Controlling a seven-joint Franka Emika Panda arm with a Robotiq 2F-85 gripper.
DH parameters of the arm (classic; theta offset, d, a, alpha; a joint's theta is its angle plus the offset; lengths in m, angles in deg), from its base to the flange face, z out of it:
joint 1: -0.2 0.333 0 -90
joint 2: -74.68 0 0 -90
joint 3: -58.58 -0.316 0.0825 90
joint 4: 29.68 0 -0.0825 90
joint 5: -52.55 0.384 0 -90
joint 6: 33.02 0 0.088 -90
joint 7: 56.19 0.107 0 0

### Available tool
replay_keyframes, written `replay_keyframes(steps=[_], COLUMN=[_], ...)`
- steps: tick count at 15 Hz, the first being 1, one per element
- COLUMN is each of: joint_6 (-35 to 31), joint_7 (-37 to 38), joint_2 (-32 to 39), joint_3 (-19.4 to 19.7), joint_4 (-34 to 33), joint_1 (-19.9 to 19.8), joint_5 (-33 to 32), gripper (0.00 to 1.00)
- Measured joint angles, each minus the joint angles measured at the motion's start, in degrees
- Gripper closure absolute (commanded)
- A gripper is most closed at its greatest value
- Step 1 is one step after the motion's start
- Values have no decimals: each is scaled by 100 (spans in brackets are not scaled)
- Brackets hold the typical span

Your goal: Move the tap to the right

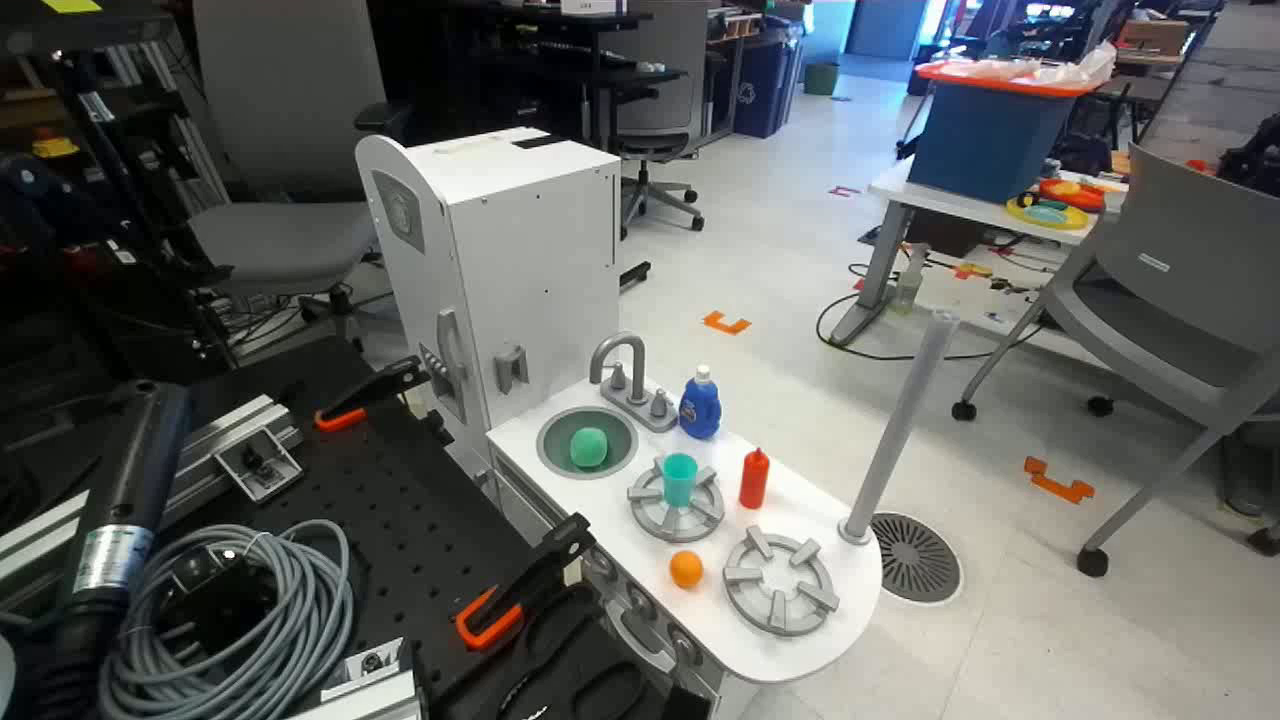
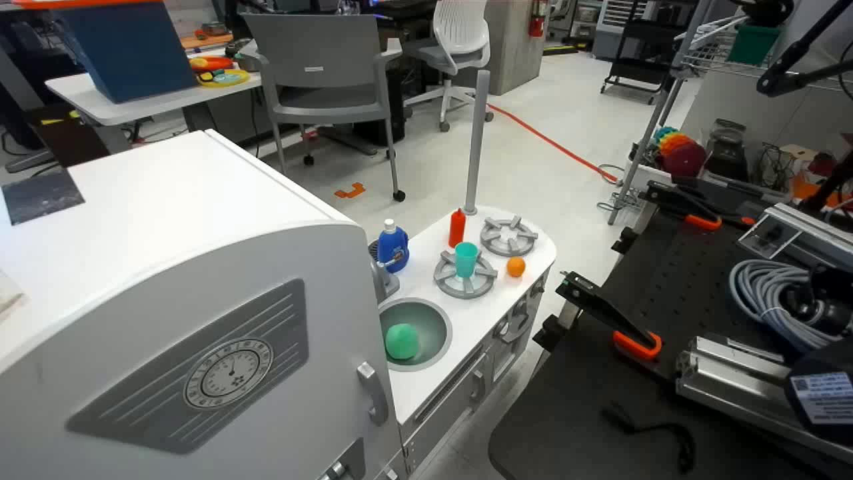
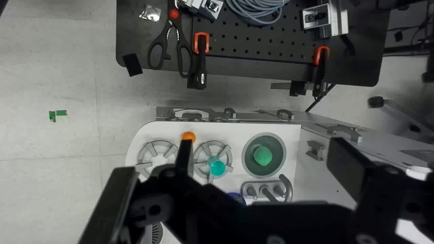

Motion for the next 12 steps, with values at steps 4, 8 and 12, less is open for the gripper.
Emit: replay_keyframes(steps=[4, 8, 12], joint_6=[-1, -1, -15], joint_7=[0, 0, 197], joint_2=[-1, -1, 98], joint_3=[0, 0, -104], joint_4=[-5, -5, -13], joint_1=[0, 0, -45], joint_5=[0, 0, 12], gripper=[0, 0, 0])
